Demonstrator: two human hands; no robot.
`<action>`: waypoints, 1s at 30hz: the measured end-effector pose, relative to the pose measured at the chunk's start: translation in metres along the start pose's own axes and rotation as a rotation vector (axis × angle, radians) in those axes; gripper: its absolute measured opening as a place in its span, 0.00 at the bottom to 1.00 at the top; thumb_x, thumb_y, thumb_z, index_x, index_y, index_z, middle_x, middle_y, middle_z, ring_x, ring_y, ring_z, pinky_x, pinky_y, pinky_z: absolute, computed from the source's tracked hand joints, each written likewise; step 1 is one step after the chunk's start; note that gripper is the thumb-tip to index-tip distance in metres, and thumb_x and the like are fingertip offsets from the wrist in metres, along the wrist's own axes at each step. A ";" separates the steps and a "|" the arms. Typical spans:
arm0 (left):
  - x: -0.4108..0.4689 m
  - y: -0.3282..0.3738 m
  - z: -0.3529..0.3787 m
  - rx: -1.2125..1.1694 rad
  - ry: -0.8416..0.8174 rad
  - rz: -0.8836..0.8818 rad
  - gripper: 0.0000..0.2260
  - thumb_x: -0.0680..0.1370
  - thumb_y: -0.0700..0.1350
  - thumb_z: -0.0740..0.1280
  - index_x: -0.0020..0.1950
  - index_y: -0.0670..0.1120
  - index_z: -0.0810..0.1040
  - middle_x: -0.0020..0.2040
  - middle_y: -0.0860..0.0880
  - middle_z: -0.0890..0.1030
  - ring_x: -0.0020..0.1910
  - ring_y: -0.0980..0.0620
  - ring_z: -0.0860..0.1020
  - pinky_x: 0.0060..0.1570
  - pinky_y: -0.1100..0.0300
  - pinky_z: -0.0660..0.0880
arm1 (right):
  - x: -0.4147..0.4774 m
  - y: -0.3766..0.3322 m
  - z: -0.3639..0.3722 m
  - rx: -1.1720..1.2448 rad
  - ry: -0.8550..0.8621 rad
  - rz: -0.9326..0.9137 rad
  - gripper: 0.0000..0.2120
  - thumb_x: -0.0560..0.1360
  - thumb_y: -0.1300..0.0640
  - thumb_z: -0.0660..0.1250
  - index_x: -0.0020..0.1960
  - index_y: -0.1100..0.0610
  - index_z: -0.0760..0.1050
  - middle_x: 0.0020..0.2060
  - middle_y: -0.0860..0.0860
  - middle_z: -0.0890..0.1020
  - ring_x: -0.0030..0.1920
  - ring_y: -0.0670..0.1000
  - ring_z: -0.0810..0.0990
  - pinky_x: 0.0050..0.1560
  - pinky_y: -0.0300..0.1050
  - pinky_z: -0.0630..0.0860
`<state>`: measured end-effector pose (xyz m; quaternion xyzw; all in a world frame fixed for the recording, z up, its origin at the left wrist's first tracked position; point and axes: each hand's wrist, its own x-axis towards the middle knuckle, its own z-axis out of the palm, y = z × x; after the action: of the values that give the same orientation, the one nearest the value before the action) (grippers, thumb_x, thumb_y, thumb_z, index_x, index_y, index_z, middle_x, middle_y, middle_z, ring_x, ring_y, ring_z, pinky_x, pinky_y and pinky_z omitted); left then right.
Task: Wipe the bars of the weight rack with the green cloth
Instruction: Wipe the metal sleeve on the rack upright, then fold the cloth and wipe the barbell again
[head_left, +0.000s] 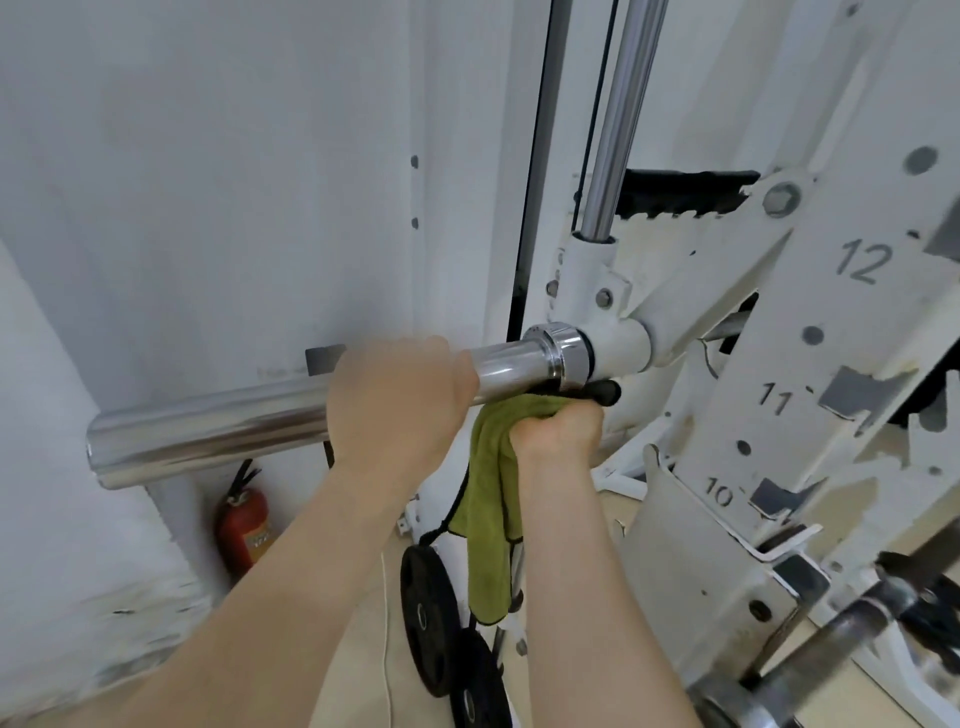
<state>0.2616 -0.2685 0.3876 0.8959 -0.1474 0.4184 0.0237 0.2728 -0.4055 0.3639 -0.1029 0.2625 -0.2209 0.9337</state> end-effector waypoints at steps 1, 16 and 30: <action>0.000 0.000 -0.001 0.003 0.004 -0.001 0.19 0.81 0.52 0.54 0.34 0.45 0.72 0.28 0.46 0.74 0.29 0.45 0.69 0.35 0.55 0.58 | -0.004 0.006 0.000 0.011 -0.089 0.094 0.15 0.81 0.56 0.54 0.43 0.57 0.77 0.34 0.55 0.81 0.39 0.54 0.78 0.36 0.43 0.77; 0.004 -0.003 -0.004 -0.005 -0.080 0.021 0.18 0.82 0.53 0.48 0.34 0.48 0.63 0.28 0.50 0.65 0.28 0.47 0.62 0.33 0.55 0.56 | -0.040 0.009 -0.014 -0.036 -0.313 0.263 0.19 0.81 0.56 0.54 0.45 0.62 0.80 0.40 0.59 0.82 0.44 0.57 0.78 0.47 0.49 0.75; -0.055 0.044 -0.066 -1.442 -0.577 -0.248 0.17 0.80 0.60 0.57 0.62 0.54 0.76 0.58 0.58 0.80 0.60 0.59 0.76 0.59 0.61 0.72 | -0.118 -0.066 0.020 -0.483 -0.590 -0.233 0.12 0.83 0.62 0.56 0.59 0.61 0.77 0.50 0.60 0.82 0.46 0.54 0.81 0.50 0.47 0.80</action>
<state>0.1664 -0.2861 0.3856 0.7426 -0.2818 -0.0352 0.6066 0.1693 -0.4073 0.4535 -0.4078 0.0141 -0.2182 0.8865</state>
